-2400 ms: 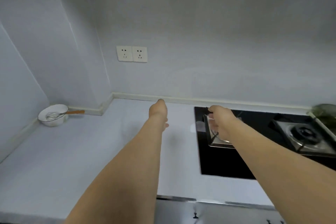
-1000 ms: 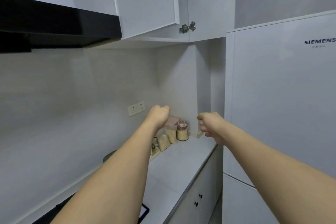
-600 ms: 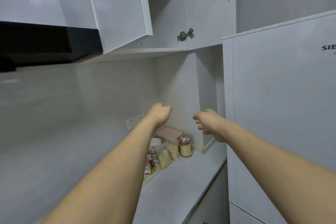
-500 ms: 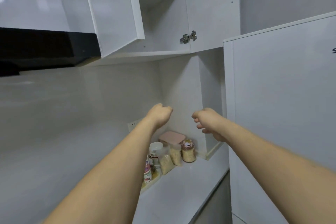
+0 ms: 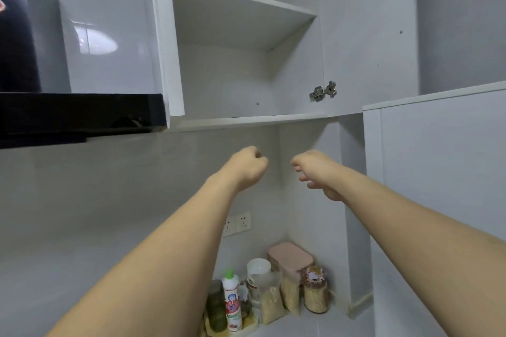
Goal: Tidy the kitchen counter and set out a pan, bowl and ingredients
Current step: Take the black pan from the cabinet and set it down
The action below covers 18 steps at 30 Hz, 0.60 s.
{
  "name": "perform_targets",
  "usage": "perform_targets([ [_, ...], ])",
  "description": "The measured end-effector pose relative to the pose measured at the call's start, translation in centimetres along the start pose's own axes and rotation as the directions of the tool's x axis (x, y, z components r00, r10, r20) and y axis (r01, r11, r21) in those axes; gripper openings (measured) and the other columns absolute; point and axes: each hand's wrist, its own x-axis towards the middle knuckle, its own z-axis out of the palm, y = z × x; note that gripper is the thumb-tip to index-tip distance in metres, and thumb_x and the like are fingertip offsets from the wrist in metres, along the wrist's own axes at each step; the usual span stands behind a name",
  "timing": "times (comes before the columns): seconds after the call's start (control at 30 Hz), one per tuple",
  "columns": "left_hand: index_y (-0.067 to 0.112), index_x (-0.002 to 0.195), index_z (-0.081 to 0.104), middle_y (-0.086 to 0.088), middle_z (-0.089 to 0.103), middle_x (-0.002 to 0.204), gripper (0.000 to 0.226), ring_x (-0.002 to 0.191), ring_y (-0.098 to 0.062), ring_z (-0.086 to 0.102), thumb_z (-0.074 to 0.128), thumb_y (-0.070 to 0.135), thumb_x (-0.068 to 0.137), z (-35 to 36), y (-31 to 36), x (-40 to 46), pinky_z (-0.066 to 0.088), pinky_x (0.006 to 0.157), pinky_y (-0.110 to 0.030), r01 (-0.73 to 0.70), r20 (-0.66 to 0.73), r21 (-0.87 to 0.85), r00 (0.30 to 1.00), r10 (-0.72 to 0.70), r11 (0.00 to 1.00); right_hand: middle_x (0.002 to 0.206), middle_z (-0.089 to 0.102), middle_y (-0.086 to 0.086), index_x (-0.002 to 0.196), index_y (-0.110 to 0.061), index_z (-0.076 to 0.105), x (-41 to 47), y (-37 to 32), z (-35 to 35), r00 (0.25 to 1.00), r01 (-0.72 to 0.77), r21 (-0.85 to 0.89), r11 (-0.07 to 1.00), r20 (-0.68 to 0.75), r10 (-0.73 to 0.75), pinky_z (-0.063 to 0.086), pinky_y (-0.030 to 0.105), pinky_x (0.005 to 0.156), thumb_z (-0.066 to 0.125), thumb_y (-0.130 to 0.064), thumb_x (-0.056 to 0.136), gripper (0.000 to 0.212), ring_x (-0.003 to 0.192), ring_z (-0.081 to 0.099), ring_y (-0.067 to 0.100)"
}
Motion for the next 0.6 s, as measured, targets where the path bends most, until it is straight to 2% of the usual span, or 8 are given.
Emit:
perform_targets([
  [0.07, 0.013, 0.098, 0.057, -0.006, 0.060, 0.100, 0.021, 0.092, -0.028, 0.055, 0.040, 0.025, 0.092, -0.9, 1.1, 1.9, 0.044, 0.072, -0.031, -0.048, -0.067, 0.027, 0.997, 0.050, 0.998, 0.101, 0.055, 0.009, 0.121, -0.002, 0.054, 2.2, -1.3, -0.9, 0.999, 0.041, 0.011, 0.999, -0.003, -0.041, 0.037, 0.033, 0.076, 0.048, -0.020, 0.091, 0.036, 0.088, 0.051, 0.024],
  [0.13, 0.013, 0.091, 0.053, -0.005, 0.057, 0.092, 0.018, 0.082, -0.026, 0.053, 0.037, 0.021, 0.091, -1.7, 2.2, 3.5, 0.042, 0.064, -0.031, -0.080, -0.135, 0.051, 0.987, 0.087, 0.995, 0.097, 0.051, 0.008, 0.117, -0.004, 0.055, 4.3, -2.2, -1.5, 0.997, 0.078, 0.019, 0.997, -0.017, -0.078, 0.033, 0.033, 0.074, 0.049, -0.021, 0.090, 0.032, 0.084, 0.045, 0.022],
  [0.23, 0.008, 0.109, 0.054, -0.007, 0.055, 0.108, 0.026, 0.099, -0.030, 0.054, 0.035, 0.020, 0.095, -2.0, 3.6, 6.8, 0.042, 0.074, -0.034, -0.096, -0.255, 0.190, 0.956, 0.143, 0.977, 0.103, 0.056, 0.007, 0.112, -0.010, 0.055, 7.6, -3.2, -2.0, 0.991, 0.128, 0.053, 0.990, -0.038, -0.126, 0.035, 0.031, 0.076, 0.051, -0.022, 0.090, 0.025, 0.086, 0.049, 0.022],
  [0.3, 0.007, 0.099, 0.049, -0.011, 0.053, 0.109, 0.018, 0.103, -0.035, 0.052, 0.035, 0.018, 0.096, -1.9, 4.0, 9.2, 0.037, 0.073, -0.034, -0.109, -0.315, 0.280, 0.928, 0.199, 0.954, 0.103, 0.056, 0.005, 0.110, -0.013, 0.054, 9.5, -3.6, -2.0, 0.989, 0.146, 0.067, 0.987, -0.045, -0.143, 0.036, 0.029, 0.071, 0.051, -0.021, 0.089, 0.022, 0.087, 0.051, 0.023],
  [0.37, 0.005, 0.096, 0.049, -0.018, 0.054, 0.112, 0.018, 0.104, -0.038, 0.052, 0.036, 0.016, 0.095, -2.0, 4.0, 11.9, 0.039, 0.077, -0.037, -0.106, -0.354, 0.325, 0.908, 0.225, 0.940, 0.096, 0.053, 0.005, 0.102, -0.014, 0.052, 11.8, -4.2, -1.7, 0.986, 0.164, 0.064, 0.984, -0.052, -0.161, 0.031, 0.026, 0.061, 0.051, -0.019, 0.088, 0.016, 0.079, 0.046, 0.022],
  [0.5, -0.001, 0.105, 0.054, -0.021, 0.056, 0.116, 0.026, 0.107, -0.038, 0.053, 0.038, 0.016, 0.094, -3.0, 3.1, 16.9, 0.040, 0.080, -0.036, -0.041, -0.400, 0.341, 0.898, 0.184, 0.939, 0.091, 0.047, 0.009, 0.087, -0.016, 0.046, 16.0, -6.1, -0.7, 0.978, 0.203, 0.028, 0.979, -0.060, -0.201, 0.028, 0.025, 0.054, 0.051, -0.018, 0.084, 0.006, 0.070, 0.042, 0.022],
  [0.6, -0.002, 0.096, 0.055, -0.024, 0.060, 0.112, 0.022, 0.105, -0.039, 0.057, 0.042, 0.015, 0.091, -4.2, 1.9, 20.6, 0.045, 0.078, -0.036, 0.015, -0.399, 0.298, 0.910, 0.110, 0.954, 0.086, 0.049, 0.009, 0.084, -0.015, 0.048, 19.1, -7.8, -0.5, 0.965, 0.259, 0.015, 0.966, -0.059, -0.257, 0.034, 0.027, 0.058, 0.050, -0.016, 0.088, 0.004, 0.067, 0.046, 0.021],
])
